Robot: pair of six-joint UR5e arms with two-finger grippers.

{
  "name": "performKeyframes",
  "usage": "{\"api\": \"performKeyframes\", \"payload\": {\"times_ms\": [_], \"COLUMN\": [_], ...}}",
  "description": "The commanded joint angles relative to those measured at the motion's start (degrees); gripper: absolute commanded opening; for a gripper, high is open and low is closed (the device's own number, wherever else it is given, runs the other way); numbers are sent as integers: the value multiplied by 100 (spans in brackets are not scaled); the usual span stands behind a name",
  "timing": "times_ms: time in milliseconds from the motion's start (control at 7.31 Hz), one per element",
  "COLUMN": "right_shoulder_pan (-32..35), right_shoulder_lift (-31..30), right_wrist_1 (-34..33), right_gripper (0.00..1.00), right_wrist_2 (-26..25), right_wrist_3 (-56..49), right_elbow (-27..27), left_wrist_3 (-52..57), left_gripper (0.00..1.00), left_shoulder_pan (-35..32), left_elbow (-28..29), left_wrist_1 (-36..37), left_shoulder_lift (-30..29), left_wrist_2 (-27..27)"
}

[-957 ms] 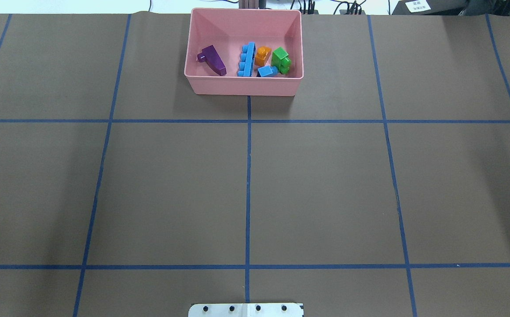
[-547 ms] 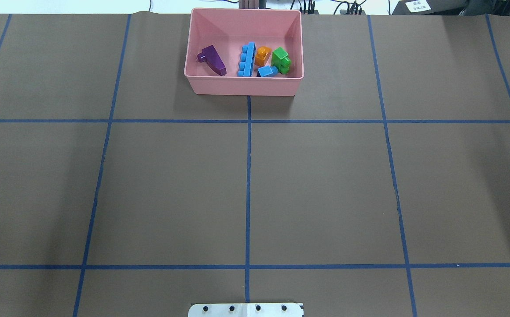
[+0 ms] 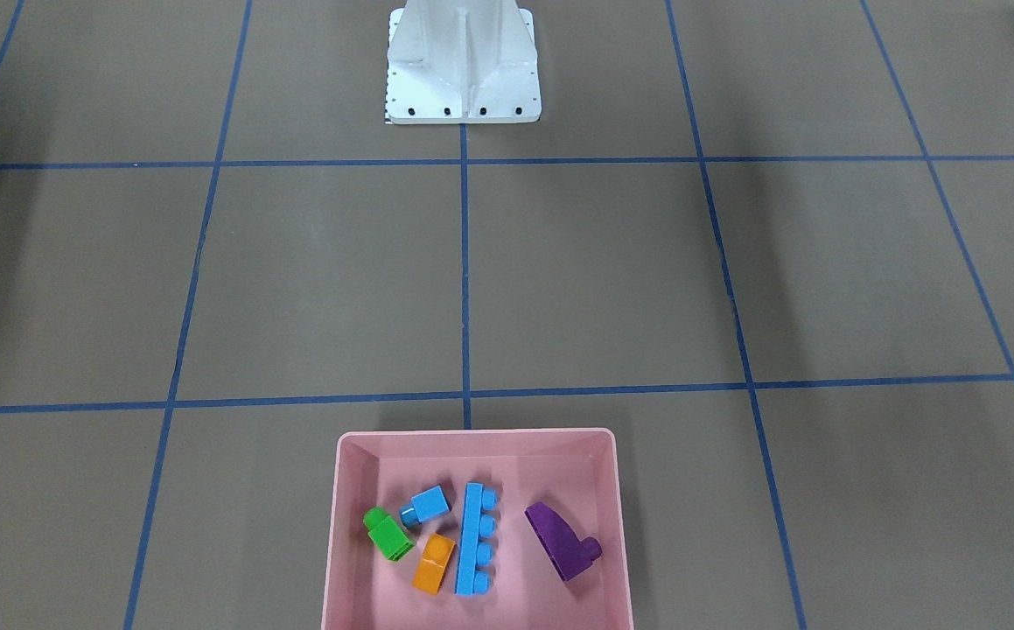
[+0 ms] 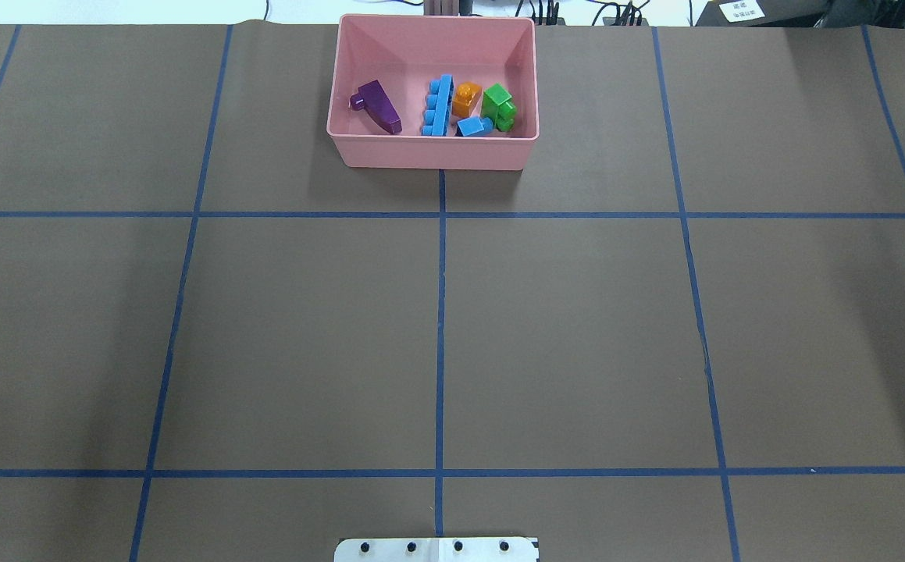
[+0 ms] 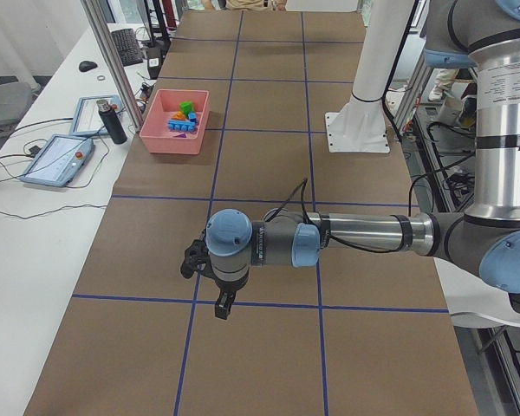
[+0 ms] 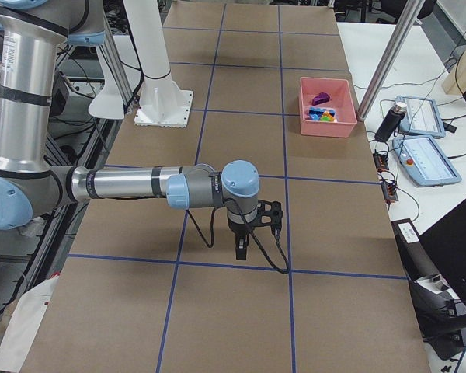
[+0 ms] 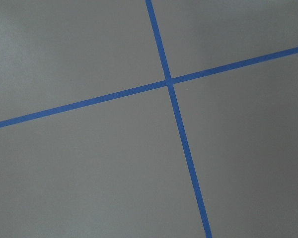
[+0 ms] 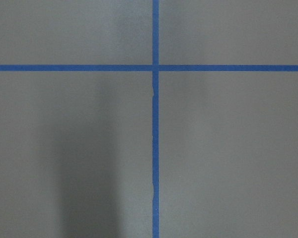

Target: Put all blocks into box

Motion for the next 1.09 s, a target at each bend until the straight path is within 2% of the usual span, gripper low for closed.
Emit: {"api": "performKeyframes", "payload": {"times_ms": [0,957], "right_shoulder_pan": [-12,-29], "right_shoulder_lift": [0,0], "right_wrist_1": [0,97], "right_gripper": [100,100], "right_wrist_2": [0,-26], "right_wrist_3": [3,293], "right_elbow": [-8,-8], "left_wrist_3": [0,0], "left_gripper": [100,100], "left_shoulder_pan": [3,3], "left_elbow": [17,16], "left_wrist_1": [0,0], "left_shoulder_lift": [-12,-12], "left_wrist_2": [0,0]}}
